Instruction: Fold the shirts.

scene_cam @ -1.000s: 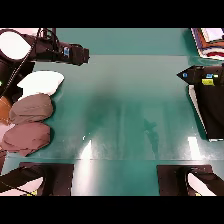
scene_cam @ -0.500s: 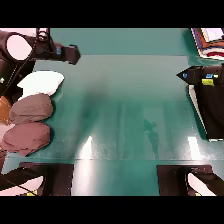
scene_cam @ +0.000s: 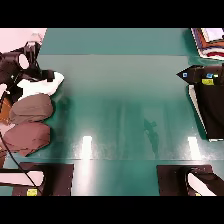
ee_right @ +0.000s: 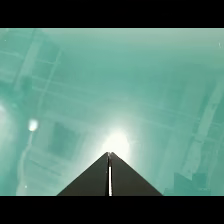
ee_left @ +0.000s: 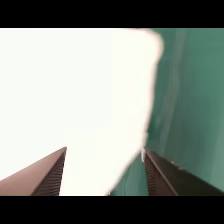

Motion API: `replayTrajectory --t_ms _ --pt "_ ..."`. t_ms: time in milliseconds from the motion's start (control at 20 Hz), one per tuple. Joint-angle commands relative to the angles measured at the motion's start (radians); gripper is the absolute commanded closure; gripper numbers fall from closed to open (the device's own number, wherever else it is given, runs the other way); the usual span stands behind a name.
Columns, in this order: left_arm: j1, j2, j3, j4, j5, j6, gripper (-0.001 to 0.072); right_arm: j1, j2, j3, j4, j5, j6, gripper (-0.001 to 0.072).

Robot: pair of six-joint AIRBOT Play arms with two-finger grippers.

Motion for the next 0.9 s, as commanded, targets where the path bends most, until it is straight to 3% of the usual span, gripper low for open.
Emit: replayTrajectory --t_ms 0,50,100,150,200,400,600,850 --pt "0.06 -0.065 -0.008 0.01 0.0 0.0 0.0135 0.001 0.001 0.0 0.0 -0.002 0.001 0.0695" --pt "0.061 -0.063 -0.006 0.008 0.0 -0.002 0.014 0.001 0.001 0.0 0.001 -0.005 0.002 0.0695" --pt "0.061 -0.06 -0.002 0.008 -0.002 -0.001 0.0319 0.001 0.001 0.0 0.001 -0.009 0.002 0.0695" --pt "0.061 -0.055 0.008 0.008 -0.009 -0.001 0.0606 0.001 0.001 0.0 0.001 -0.016 0.002 0.0695" --pt "0.061 -0.041 0.022 0.008 -0.019 -0.001 0.0679 0.001 0.001 0.001 0.001 -0.026 0.002 0.0695" --pt "0.06 0.113 0.151 -0.015 -0.076 0.011 0.0682 0.001 0.001 0.09 0.007 -0.009 0.002 0.0696" --pt "0.026 0.367 0.346 -0.141 -0.21 0.118 0.0683 0.001 0.001 0.266 0.003 -0.016 0.001 0.0696" --pt "-0.29 0.516 0.376 -0.125 -0.37 0.129 0.0684 0.001 0.001 0.39 -0.001 -0.034 0.001 0.0696"
